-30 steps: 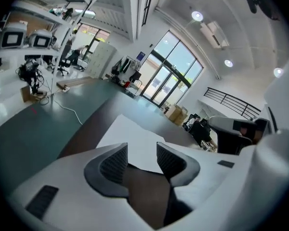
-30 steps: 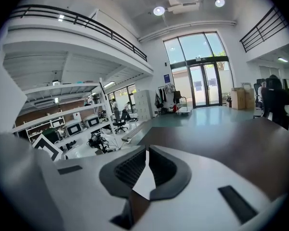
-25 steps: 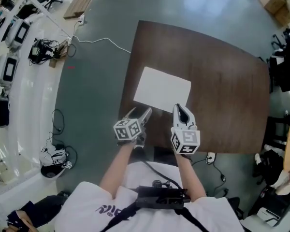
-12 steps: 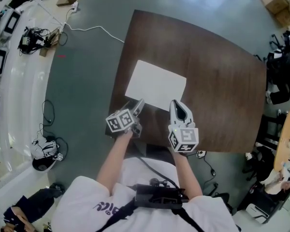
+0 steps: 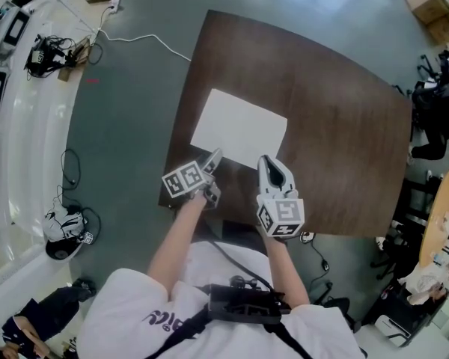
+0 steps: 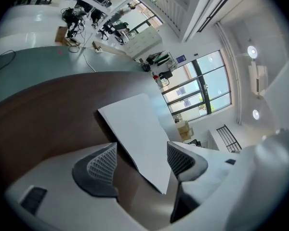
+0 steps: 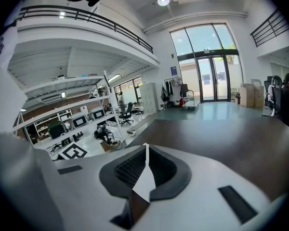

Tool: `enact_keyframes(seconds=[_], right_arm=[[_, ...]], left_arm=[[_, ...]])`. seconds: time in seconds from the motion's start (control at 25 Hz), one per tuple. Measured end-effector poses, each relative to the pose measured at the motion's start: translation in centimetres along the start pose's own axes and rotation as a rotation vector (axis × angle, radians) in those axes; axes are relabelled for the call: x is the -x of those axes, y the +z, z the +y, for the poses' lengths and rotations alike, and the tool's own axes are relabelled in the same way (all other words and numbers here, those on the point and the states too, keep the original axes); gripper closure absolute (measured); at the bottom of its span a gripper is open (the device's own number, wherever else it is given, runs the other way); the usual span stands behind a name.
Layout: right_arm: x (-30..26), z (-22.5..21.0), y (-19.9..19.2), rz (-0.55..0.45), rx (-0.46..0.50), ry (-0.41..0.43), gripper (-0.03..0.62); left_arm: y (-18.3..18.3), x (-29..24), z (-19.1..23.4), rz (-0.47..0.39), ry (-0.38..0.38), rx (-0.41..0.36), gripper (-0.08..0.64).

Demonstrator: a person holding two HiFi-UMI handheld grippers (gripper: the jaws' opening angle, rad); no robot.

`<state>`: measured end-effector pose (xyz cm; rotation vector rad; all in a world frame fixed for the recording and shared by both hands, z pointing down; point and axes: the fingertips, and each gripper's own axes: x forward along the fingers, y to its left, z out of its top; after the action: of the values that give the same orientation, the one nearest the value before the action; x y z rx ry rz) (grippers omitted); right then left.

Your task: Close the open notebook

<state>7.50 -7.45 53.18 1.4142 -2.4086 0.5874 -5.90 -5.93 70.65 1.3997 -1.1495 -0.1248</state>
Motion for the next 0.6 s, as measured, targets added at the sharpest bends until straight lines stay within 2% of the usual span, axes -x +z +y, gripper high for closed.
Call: enact_keyframes(seconds=[0.6], right_arm=[[1.2, -1.5, -1.1, -0.006, -0.016, -0.049, 0.589]], left_arm=[[0.7, -1.4, 1.0, -0.024, -0.033, 0.144, 0.273]])
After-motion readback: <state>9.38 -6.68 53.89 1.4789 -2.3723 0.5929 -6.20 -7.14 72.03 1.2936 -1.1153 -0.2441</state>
